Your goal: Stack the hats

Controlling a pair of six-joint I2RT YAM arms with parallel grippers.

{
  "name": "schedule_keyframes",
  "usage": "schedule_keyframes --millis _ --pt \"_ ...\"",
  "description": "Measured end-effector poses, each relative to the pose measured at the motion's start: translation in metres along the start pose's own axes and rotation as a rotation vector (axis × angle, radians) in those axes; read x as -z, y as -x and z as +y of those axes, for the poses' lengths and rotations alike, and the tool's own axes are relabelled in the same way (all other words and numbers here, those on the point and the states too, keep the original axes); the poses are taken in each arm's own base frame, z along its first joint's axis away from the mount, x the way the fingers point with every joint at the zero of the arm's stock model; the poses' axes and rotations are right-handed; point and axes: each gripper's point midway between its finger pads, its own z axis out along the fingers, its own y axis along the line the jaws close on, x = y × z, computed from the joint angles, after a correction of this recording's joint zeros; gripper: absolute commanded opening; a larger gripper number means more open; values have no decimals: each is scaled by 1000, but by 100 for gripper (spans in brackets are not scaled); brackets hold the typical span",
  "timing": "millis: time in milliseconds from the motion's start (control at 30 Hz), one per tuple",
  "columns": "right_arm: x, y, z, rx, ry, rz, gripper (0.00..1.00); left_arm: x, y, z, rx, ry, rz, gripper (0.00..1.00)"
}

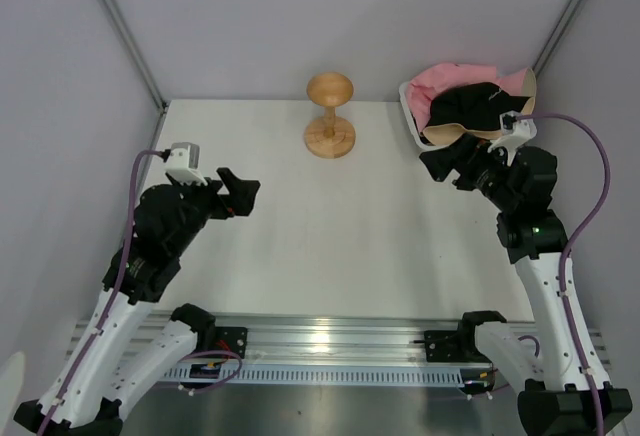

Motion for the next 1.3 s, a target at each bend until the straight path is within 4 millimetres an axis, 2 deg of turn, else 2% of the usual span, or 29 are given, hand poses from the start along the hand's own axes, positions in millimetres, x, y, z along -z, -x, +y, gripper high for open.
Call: schedule_keyframes --millis 100,200,333,433,567,633,800,933,1067,1167,1300 --pt "-3 -4 -1 -16 8 2 100 1 -1 -5 1 -26 7 100" --pt "-12 -17 -1 -50 39 33 100 3 0 -16 6 -91 2 100" --pt "-44 -48 3 -118 68 128 99 -1 0 -38 91 -191 10 99" --pt "-72 -70 14 -148 78 173 99 -23 -1 -51 161 -225 61 100" --pt "-112 -90 30 -194 96 191 100 -69 -9 -58 263 -227 119 99" --pt "-136 -87 27 -233 80 176 99 -92 -12 -55 329 -221 133 99" --pt "-187 -70 19 -325 67 89 100 -148 0 -45 516 -231 110 100" --pt "-219 -57 15 -382 85 15 99 -185 0 -46 630 -259 94 99" --pt "-246 -48 10 -450 123 -40 100 -226 11 -51 683 -295 78 99" --pt "-270 -38 5 -498 149 -64 100 -248 18 -52 701 -316 54 99" --pt "-297 -30 2 -532 187 -79 100 -269 17 -51 716 -321 48 99"
